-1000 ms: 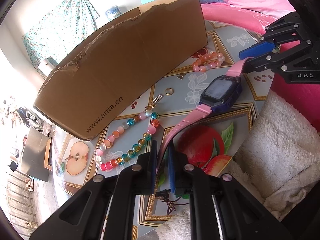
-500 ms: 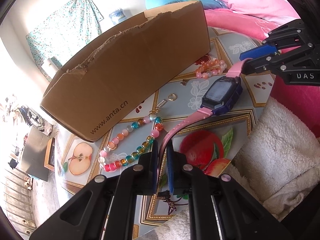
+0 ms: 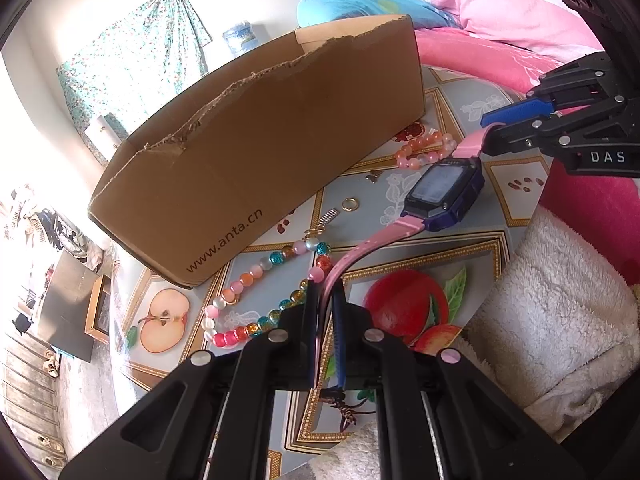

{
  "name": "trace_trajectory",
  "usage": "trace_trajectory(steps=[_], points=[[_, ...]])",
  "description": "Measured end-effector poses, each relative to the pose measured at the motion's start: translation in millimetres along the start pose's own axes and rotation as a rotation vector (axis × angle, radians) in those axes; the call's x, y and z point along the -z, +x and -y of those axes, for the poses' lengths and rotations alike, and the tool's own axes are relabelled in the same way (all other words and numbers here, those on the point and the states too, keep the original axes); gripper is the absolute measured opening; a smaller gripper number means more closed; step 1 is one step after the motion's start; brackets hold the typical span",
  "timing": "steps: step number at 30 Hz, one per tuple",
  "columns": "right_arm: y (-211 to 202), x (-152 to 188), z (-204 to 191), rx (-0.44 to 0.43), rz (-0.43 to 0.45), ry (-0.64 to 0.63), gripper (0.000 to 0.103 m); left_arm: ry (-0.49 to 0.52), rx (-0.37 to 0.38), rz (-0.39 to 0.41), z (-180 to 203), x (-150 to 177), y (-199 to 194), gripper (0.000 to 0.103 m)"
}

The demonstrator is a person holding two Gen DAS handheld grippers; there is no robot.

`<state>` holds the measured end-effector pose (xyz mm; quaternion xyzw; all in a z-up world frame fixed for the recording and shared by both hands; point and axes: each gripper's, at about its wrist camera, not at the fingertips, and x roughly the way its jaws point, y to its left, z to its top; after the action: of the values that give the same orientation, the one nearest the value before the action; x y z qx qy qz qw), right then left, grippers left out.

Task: Organize jewelry
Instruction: 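Lift the watch with the right gripper while the left gripper hovers nearby, then carry the watch over the cardboard box with the right gripper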

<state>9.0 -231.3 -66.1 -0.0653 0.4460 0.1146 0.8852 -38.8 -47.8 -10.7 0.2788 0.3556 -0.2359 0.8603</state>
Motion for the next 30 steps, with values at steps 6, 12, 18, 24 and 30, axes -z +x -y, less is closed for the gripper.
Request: trace_trajectory(steps=[6,12,18,24,30], points=[[-1,1,1,-0.002,0.009,0.012,0.016,-0.001,-0.004,0.007,-1,-1,-2,0.007],[-4,1,2,-0.003,0.021,0.014,0.016,-0.004,-0.008,0.016,0,-1,-6,0.007],[-8,3,2,0.000,0.037,0.018,0.016,-0.001,-0.015,0.028,0,-1,-11,0.007],[-12,3,2,0.002,0.054,0.020,0.016,0.000,-0.023,0.042,0,-2,-17,0.007],[-20,2,1,0.006,0.081,0.020,0.016,-0.011,-0.030,0.067,-1,-3,-27,0.007]])
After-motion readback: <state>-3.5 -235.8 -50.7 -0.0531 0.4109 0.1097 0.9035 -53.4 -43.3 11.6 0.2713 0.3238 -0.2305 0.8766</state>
